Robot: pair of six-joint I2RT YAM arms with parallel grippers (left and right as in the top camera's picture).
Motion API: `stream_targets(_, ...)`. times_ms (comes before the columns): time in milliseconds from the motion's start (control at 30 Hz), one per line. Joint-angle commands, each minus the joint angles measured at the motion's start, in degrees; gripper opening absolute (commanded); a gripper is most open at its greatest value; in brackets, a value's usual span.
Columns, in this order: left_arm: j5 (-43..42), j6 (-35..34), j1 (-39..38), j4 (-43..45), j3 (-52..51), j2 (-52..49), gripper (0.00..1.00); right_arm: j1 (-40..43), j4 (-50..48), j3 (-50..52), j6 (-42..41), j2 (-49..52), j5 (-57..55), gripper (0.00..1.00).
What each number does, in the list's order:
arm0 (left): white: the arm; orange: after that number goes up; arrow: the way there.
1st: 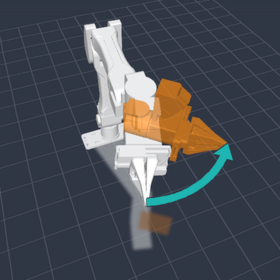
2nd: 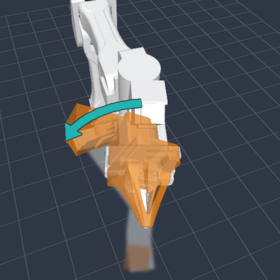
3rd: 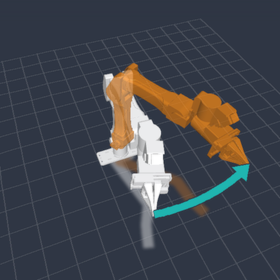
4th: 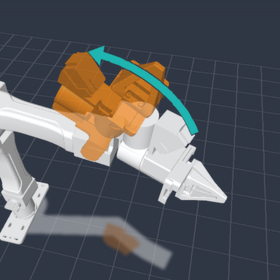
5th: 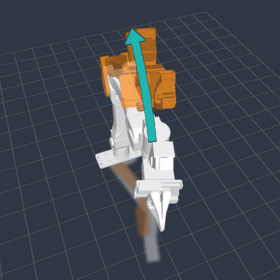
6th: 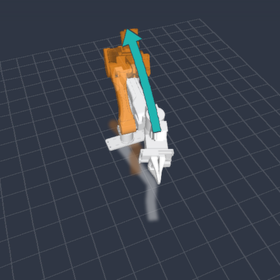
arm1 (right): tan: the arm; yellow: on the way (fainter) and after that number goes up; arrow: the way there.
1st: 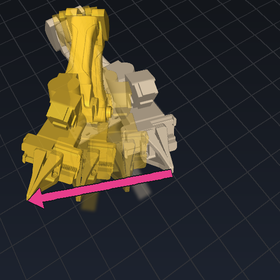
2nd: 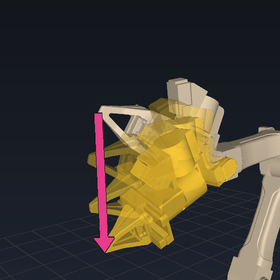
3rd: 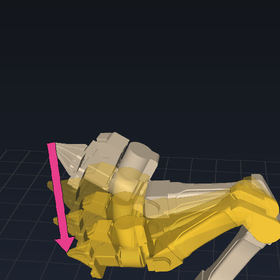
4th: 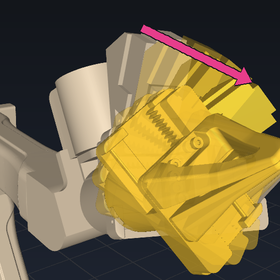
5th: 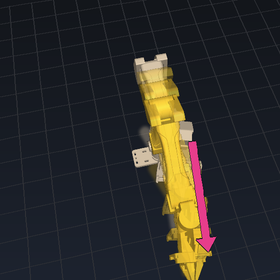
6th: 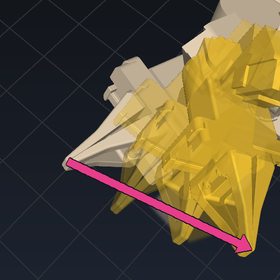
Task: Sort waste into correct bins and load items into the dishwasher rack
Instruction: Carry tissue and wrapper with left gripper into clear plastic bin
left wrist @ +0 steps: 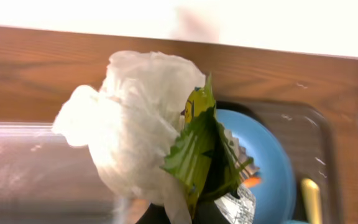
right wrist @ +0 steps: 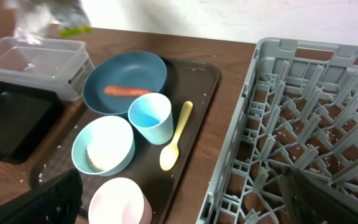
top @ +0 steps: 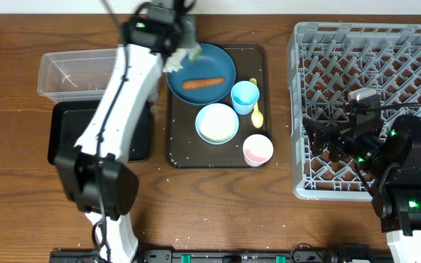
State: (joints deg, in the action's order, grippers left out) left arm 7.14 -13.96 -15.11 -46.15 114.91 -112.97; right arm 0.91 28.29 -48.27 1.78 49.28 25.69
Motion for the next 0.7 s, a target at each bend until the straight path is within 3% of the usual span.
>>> stream_targets(0, 6.49, -8.85, 4.13, -2.51, -1.01, -2.78, 0.06, 0.57, 0.00, -1.22, 0.66, -0.17, -0.22, 0.99)
stream_targets(400, 8.15, -48.15, 18.91, -2.05, -12.98, -3.15, 0.06, 0.57, -0.09, -1.22, 0.66, -0.13, -0.20, 0.99)
stream_targets(500, 8.13, -51.30, 20.52, 1.05, -16.00, -3.19, 0.08, 0.57, -0.15, -1.22, 0.63, -0.13, -0.20, 0.99)
stream_targets(600, 8.15, -51.28, 20.94, 3.80, -17.59, -3.19, 0.17, 0.57, -0.17, -1.22, 0.63, -0.13, -0.20, 0.99)
stream_targets(667, 8.15, -51.28, 20.92, 4.39, -17.66, -3.19, 0.33, 0.57, -0.17, -1.22, 0.63, -0.13, -0.20, 0.99)
